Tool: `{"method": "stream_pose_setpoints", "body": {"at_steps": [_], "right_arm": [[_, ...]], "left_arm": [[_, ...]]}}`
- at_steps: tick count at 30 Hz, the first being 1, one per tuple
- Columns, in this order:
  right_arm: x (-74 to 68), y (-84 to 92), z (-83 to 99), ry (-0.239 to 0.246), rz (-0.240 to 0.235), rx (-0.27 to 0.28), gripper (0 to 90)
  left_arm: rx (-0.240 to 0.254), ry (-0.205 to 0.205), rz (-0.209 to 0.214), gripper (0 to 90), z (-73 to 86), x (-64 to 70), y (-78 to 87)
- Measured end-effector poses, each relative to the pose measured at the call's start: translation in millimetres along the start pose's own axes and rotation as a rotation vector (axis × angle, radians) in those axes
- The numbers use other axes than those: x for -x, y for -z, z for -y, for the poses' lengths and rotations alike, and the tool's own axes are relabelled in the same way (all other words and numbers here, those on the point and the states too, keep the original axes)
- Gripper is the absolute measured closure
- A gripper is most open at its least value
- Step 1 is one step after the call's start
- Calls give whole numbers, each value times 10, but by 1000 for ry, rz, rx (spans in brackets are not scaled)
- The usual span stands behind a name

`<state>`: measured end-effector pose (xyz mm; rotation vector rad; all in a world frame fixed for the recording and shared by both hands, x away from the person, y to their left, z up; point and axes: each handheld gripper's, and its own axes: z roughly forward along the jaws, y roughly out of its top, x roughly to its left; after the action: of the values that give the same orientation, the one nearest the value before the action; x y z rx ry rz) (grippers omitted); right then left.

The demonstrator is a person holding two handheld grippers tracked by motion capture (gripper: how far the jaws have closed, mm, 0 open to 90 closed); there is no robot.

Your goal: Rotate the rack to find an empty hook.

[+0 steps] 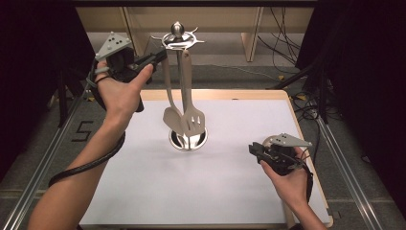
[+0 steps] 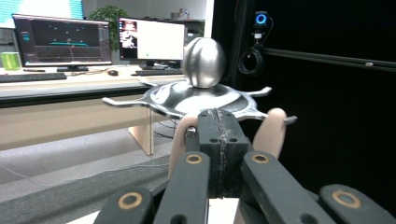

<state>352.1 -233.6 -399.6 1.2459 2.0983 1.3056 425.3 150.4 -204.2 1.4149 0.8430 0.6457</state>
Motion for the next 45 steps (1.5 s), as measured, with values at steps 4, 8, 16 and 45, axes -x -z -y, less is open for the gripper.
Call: {"method": "stream_pose_setpoints", "body": {"at_steps": [4,8,16,45], "right_arm": [[5,-9,5,14,4,3,766],[5,-7,4,6,2,3,764],[20,-5,6,24,13,-1,758],[-1,-11,10,-11,4,-19,752]], "left_arm": [[0,1,-14,892,-7,-46,-6],[6,-16,-32,892,-22,-101,-18],[-3,5,-58,892,-40,-192,-62],[-19,-34,-87,892,-64,-378,-290]]}}
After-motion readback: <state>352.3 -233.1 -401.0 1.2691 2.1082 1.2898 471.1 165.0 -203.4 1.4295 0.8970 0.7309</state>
